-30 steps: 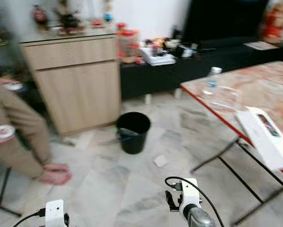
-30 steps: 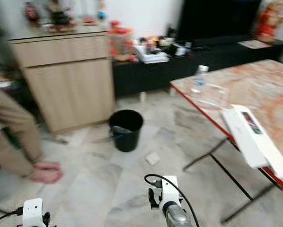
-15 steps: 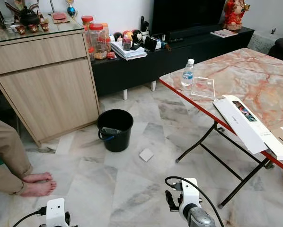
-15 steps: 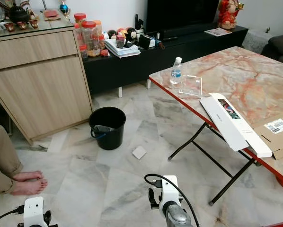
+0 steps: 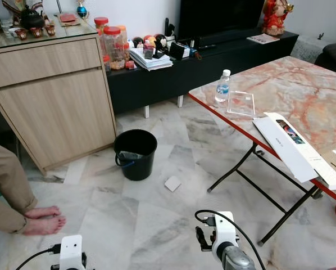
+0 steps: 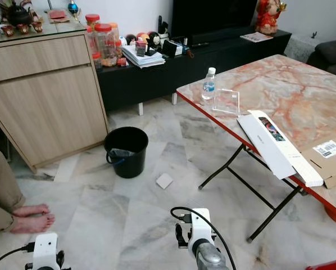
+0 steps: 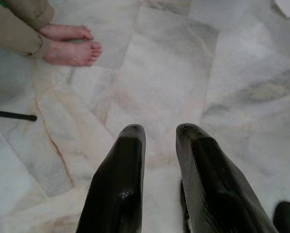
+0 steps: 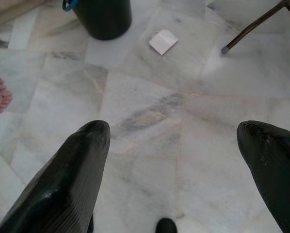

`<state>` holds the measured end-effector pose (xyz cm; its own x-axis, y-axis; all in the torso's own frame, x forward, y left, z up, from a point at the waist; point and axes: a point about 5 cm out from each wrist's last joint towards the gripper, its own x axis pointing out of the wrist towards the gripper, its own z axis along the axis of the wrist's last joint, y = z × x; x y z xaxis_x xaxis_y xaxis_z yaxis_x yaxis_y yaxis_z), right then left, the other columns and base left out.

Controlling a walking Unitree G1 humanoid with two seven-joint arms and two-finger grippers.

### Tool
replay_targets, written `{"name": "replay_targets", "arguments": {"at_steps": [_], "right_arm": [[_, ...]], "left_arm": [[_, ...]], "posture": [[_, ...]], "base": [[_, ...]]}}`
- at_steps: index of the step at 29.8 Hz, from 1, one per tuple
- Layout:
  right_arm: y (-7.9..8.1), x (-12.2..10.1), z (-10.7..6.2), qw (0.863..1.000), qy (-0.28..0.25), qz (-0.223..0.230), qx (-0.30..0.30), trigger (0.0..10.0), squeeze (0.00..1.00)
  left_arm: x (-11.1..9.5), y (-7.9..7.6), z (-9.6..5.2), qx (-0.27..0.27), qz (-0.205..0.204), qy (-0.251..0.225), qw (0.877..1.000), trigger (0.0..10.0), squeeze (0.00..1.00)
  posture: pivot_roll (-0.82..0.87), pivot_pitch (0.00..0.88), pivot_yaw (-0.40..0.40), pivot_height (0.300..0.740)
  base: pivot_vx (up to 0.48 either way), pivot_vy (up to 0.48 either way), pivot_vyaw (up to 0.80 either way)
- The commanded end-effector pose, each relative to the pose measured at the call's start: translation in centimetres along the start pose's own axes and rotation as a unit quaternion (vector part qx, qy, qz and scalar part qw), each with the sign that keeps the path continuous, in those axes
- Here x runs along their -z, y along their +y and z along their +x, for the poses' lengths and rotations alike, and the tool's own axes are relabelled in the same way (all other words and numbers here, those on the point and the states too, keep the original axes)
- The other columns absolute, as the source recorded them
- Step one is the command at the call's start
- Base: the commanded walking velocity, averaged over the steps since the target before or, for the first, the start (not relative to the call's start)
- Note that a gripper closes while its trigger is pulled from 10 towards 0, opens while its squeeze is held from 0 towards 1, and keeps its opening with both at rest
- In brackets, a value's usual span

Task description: Picking trash to rubbish bin

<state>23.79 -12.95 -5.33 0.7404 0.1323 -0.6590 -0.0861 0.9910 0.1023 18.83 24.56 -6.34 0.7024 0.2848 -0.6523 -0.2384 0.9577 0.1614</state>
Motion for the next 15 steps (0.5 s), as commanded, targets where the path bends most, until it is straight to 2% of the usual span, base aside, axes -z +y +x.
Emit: {"name": "replay_targets", "arguments": {"at_steps": [1,3,15], "right_arm": [[-0.71,-0.03,-0.06,1.000,0.003,-0.001,0.011,10.0,0.00],[-0.70,-0.03,-0.06,1.000,0.003,-0.001,0.011,10.0,0.00],[-0.51,0.17,-0.09,1.000,0.006,-0.004,0.007,10.0,0.00]], "left_arm": [[0.23,-0.50,-0.03,0.004,-0.004,0.009,1.000,10.0,0.00],[0.25,-0.49,-0.03,0.004,-0.005,0.009,1.000,10.0,0.00],[0.47,-0.41,-0.11,0.007,-0.006,0.012,1.000,10.0,0.00]], "posture": [[0.05,0.000,-0.046,0.740],[0.05,0.000,-0.046,0.740],[0.05,0.000,-0.044,0.740]], "base": [[0.000,-0.307,-0.71],[0.000,-0.307,-0.71],[0.000,0.000,-0.70]]}}
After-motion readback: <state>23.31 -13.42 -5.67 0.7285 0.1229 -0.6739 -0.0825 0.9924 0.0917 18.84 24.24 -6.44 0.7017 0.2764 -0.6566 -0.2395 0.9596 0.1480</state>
